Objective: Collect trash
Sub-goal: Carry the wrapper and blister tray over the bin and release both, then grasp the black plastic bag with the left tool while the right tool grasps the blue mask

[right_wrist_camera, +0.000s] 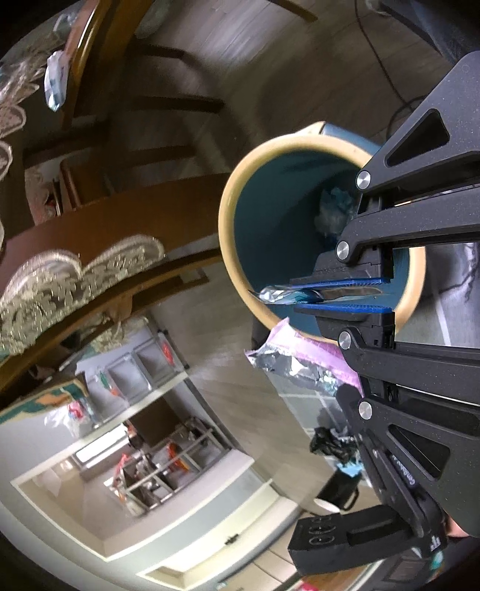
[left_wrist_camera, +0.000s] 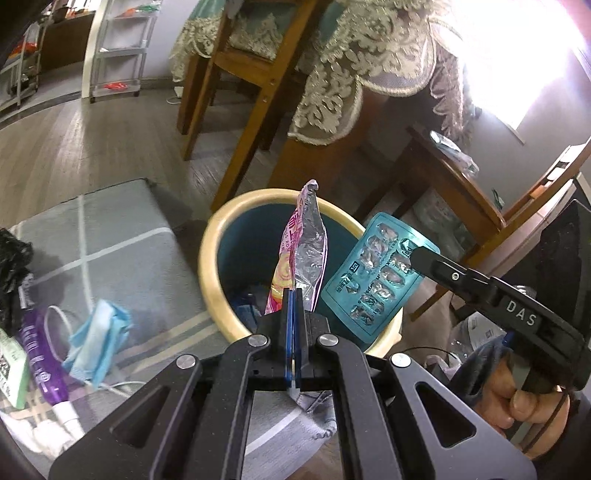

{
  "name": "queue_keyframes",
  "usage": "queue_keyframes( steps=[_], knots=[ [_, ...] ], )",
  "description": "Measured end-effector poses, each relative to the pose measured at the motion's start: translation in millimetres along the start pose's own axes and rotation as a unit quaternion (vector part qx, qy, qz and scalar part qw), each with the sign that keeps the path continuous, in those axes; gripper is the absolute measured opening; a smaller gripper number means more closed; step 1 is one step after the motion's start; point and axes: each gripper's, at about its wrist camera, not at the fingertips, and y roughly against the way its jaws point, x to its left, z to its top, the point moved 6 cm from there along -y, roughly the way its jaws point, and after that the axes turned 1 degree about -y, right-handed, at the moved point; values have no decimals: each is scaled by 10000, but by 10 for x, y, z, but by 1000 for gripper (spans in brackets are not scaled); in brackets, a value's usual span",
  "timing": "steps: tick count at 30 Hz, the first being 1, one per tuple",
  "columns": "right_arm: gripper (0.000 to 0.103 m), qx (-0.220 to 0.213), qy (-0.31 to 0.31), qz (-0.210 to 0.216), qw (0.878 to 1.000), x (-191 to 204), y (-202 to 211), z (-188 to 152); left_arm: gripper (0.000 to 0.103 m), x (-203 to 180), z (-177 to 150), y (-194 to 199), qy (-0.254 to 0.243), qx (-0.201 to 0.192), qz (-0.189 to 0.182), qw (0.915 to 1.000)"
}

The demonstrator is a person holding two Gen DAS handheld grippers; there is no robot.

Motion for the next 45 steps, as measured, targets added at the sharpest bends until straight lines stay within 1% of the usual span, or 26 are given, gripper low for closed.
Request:
queue_keyframes(
  steps=[5, 11, 20, 22, 24, 25, 27, 28, 29, 30, 32, 37, 39, 41, 45],
  knots=[
    [9, 85, -161, -102, 9998, -112, -34, -7, 0, -89, -26, -201, -118, 167, -43, 9998],
    [9, 223, -256, -204, 9992, -191, -100, -54, 0, -98, -75, -389, -106, 363, -31, 9993],
    [9, 467, -237, -274, 9983, -189, -215, -123, 0, 25, -122, -477, 68, 519, 47, 9986],
    [10, 506, -243, -290, 9980, -196, -235, -134, 2, 52, -132, -475, 99, 543, 69, 9984],
    [10, 527, -276, -313, 9977, -208, -242, -135, 10, 78, -141, -457, 107, 535, 114, 9984],
    [10, 534, -298, -318, 9976, -216, -244, -134, 11, 88, -146, -444, 113, 523, 109, 9985],
    [14, 545, -348, -316, 9974, -231, -248, -135, 14, 103, -143, -417, 123, 498, 127, 9986],
    [19, 536, -351, -324, 9974, -232, -246, -131, 16, 112, -145, -398, 124, 482, 133, 9987],
    [24, 524, -353, -334, 9974, -235, -243, -127, 22, 121, -151, -380, 128, 465, 139, 9987],
    [26, 505, -360, -338, 9975, -236, -240, -123, 28, 131, -154, -358, 134, 440, 151, 9988],
    [30, 488, -386, -322, 9975, -235, -239, -118, 32, 152, -157, -312, 154, 386, 158, 9990],
    [34, 498, -437, -275, 9974, -239, -254, -127, 35, 230, -169, -222, 188, 330, 239, 9990],
    [37, 491, -440, -257, 9975, -233, -255, -126, 40, 270, -166, -182, 200, 305, 279, 9989],
    [42, 483, -452, -238, 9975, -232, -255, -118, 41, 310, -172, -130, 205, 284, 310, 9989],
    [46, 481, -445, -222, 9976, -209, -266, -120, 44, 379, -198, -35, 149, 265, 400, 9987]
  ],
)
